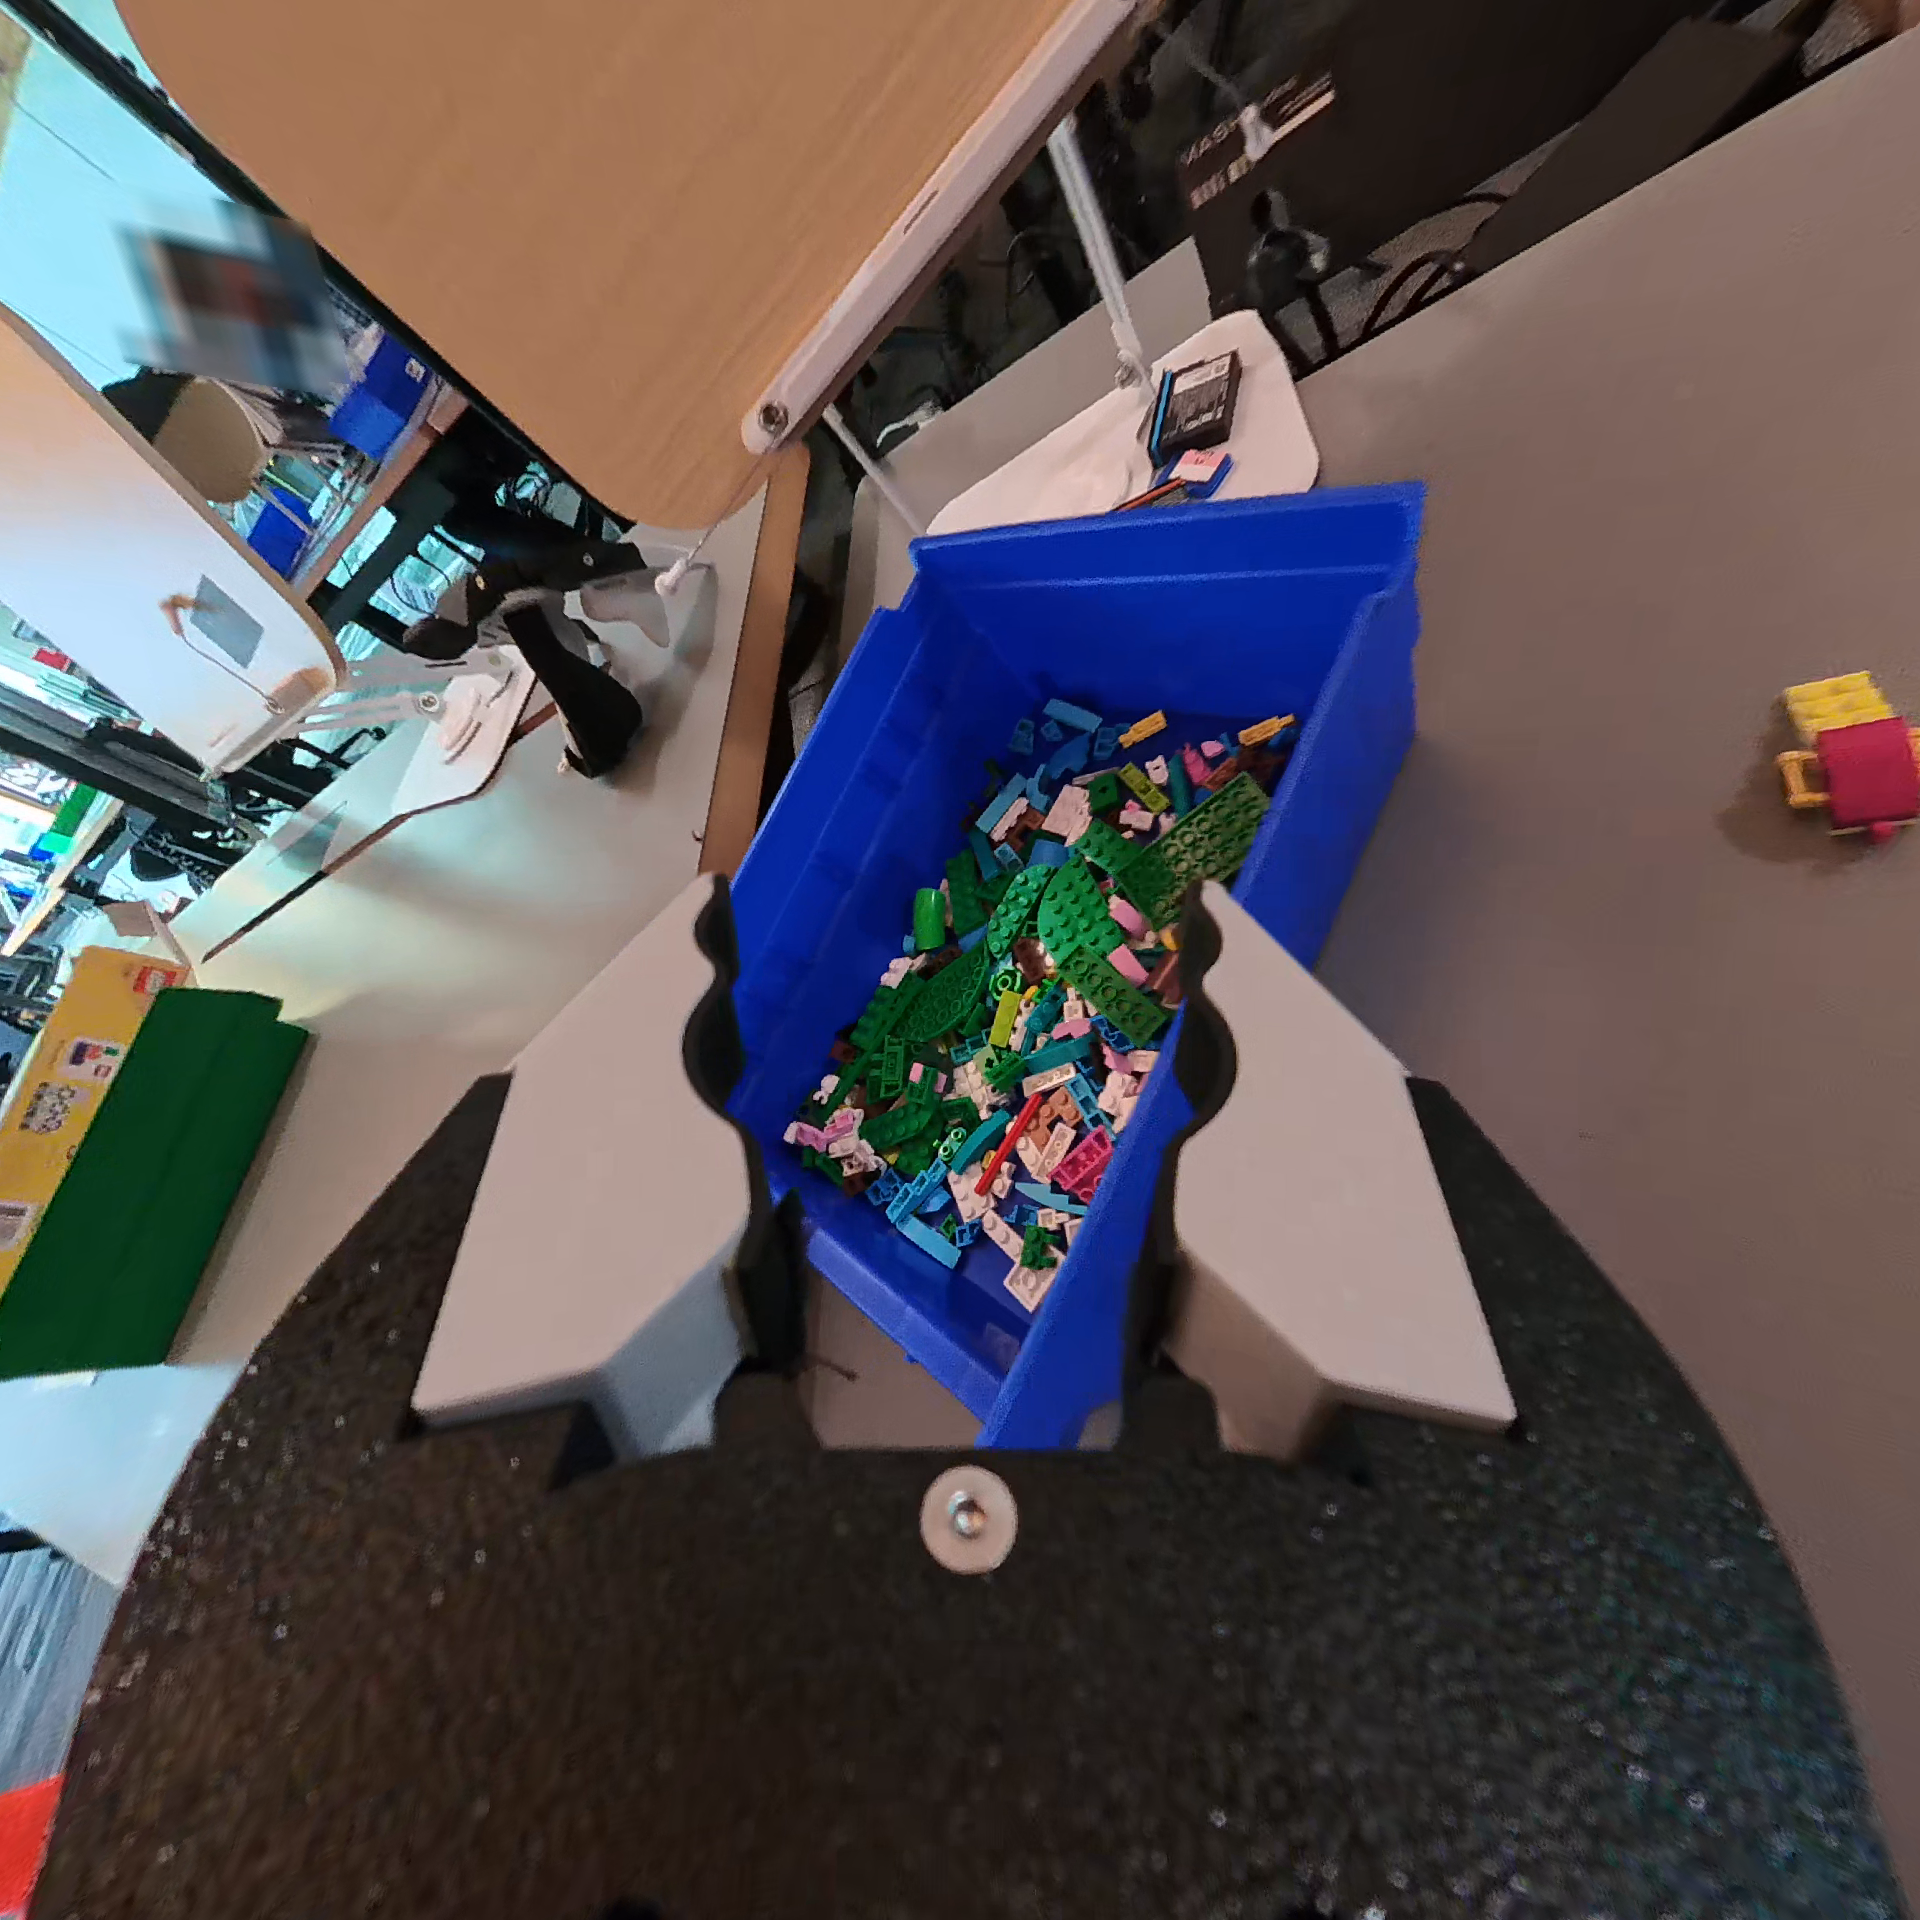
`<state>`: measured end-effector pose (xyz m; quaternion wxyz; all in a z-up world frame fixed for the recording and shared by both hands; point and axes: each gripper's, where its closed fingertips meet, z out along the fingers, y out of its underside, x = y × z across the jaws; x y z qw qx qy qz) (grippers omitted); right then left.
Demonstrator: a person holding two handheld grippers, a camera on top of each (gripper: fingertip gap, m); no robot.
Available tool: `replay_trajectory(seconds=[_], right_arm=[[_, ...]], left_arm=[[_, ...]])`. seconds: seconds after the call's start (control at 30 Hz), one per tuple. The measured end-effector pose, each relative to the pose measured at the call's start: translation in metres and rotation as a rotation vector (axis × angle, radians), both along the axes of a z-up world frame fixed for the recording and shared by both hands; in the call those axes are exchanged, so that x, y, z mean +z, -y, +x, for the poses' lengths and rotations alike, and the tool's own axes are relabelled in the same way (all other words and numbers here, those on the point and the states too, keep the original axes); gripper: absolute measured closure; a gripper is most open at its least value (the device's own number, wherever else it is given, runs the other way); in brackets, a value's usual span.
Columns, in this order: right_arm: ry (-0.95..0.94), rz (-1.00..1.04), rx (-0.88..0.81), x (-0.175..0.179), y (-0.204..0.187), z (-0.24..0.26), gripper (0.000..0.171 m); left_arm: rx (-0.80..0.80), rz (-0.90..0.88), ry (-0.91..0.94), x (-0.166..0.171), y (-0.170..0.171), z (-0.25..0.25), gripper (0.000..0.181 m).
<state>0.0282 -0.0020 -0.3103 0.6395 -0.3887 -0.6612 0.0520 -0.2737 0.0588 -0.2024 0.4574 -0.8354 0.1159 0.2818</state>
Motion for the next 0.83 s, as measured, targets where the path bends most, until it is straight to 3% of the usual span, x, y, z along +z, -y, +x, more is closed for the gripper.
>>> replay_trajectory(seconds=[0.03, 0.7, 0.83], right_arm=[[0.001, -0.001, -0.001, 0.0, 0.0, 0.0, 0.159], [0.002, -0.041, 0.023, -0.002, 0.006, 0.0, 0.16], [0.005, -0.101, 0.028, -0.003, 0.005, 0.001, 0.162]], left_arm=[[-0.011, 0.002, -0.001, 0.001, 0.002, 0.005, 0.099], [-0.145, 0.011, -0.131, 0.004, 0.058, 0.132, 0.098], [-0.198, -0.038, -0.07, -0.015, 0.059, 0.146, 0.099]])
